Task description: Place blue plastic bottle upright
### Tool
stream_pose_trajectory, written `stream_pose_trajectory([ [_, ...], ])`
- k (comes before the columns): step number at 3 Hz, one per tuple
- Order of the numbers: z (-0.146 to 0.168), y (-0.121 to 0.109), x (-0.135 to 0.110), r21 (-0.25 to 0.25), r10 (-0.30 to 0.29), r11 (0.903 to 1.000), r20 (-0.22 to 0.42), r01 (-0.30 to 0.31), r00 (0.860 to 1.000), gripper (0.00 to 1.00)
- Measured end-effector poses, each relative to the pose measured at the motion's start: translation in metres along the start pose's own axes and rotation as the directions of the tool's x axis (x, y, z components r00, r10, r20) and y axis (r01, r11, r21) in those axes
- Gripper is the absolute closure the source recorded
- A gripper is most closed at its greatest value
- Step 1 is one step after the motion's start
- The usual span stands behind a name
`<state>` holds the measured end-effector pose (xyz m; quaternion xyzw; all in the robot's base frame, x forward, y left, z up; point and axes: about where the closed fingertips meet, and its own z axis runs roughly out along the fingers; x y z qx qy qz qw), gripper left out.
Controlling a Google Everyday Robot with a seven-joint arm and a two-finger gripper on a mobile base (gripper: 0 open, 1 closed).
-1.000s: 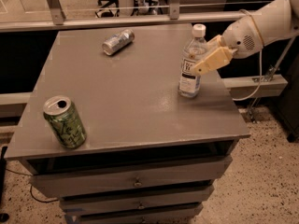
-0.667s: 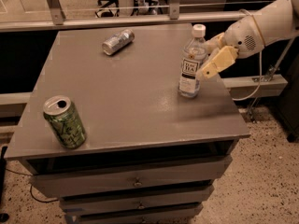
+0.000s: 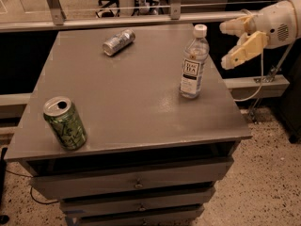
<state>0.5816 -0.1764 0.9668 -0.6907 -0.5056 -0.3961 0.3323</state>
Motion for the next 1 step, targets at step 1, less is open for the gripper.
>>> stream_pose_trajectory([
  [1,0.0005,0.0003,0.0001,0.0,0.001,1.0,0.0,-0.001,1.0,0.0],
])
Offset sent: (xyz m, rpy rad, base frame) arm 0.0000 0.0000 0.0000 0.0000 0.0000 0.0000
